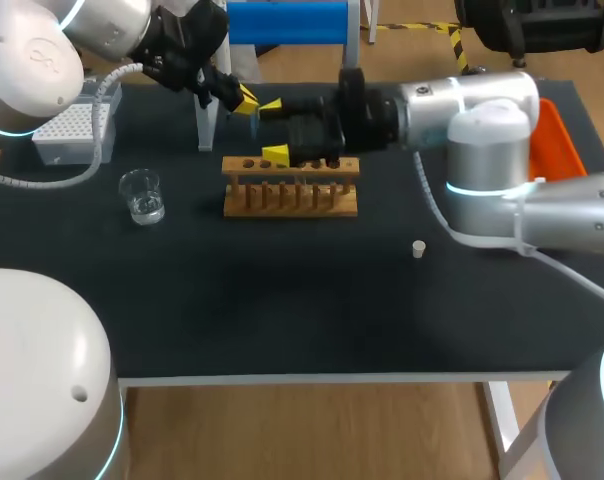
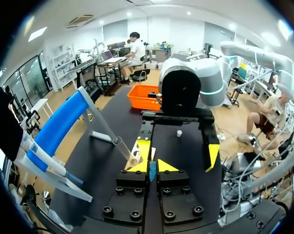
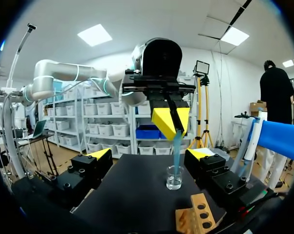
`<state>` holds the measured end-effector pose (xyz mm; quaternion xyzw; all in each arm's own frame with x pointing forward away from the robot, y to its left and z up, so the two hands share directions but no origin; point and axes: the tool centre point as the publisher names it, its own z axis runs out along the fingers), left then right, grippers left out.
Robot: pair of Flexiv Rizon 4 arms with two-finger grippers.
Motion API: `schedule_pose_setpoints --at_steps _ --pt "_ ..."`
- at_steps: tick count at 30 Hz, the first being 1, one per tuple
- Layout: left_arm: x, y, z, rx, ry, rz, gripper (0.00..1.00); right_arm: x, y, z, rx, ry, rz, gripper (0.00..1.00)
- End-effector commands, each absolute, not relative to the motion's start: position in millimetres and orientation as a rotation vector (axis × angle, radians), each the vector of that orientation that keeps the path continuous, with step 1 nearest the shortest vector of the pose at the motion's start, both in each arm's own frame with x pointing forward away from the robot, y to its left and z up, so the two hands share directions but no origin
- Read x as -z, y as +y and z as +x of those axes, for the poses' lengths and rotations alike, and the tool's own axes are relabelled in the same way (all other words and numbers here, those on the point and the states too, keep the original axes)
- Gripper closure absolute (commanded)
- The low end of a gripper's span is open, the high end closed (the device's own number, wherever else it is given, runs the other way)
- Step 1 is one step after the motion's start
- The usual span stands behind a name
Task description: Invert the test tube, pick up the pipette, mount the tip to pipette, aspirate from beaker and dispense into the tube, eject the tip, return the pipette, and cap with the stopper.
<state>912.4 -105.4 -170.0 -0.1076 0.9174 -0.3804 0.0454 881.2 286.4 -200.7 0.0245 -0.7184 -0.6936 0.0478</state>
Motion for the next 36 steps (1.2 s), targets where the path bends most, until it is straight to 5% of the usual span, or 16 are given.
schedule_pose_setpoints --at_steps 1,8,9,10,14,21,28,31,32,34,36 --pt "168.8 -105.1 912.7 1.156 2.807 -0.331 1.00 203.1 296.2 887.8 2.115 -2.191 0.075 0.00" --pt "168.8 -105.1 912.7 1.156 2.807 -0.331 1.00 203.7 301.1 894.4 2.122 -2.200 0.073 0.00" --pt "168.8 -105.1 912.7 1.156 2.807 -0.331 1.00 203.4 301.5 894.6 2.122 -2.199 0.074 0.16" --pt "168.8 -105.1 912.7 1.156 2.807 -0.331 1.00 203.0 301.9 894.8 2.123 -2.198 0.074 0.53" --pt "168.8 -105.1 912.7 1.156 2.807 -0.331 1.00 202.0 303.1 895.2 2.125 -2.193 0.073 0.79" --pt "168.8 -105.1 912.7 1.156 2.807 -0.331 1.00 201.1 302.6 896.2 2.130 -2.164 0.056 0.72" --pt "168.8 -105.1 912.7 1.156 2.807 -0.331 1.00 201.2 302.7 897.8 2.136 -2.162 0.046 0.76" --pt "168.8 -105.1 912.7 1.156 2.807 -0.331 1.00 202.2 304.1 899.6 2.139 -2.171 0.034 0.50" --pt "168.8 -105.1 912.7 1.156 2.807 -0.331 1.00 202.5 304.5 900.2 2.143 -2.175 0.029 0.17" --pt "168.8 -105.1 912.7 1.156 2.807 -0.331 1.00 202.9 305.3 900.9 2.149 -2.183 0.027 0.01" --pt "168.8 -105.1 912.7 1.156 2.807 -0.331 1.00 202.9 305.8 901.6 2.154 -2.182 0.024 0.00"
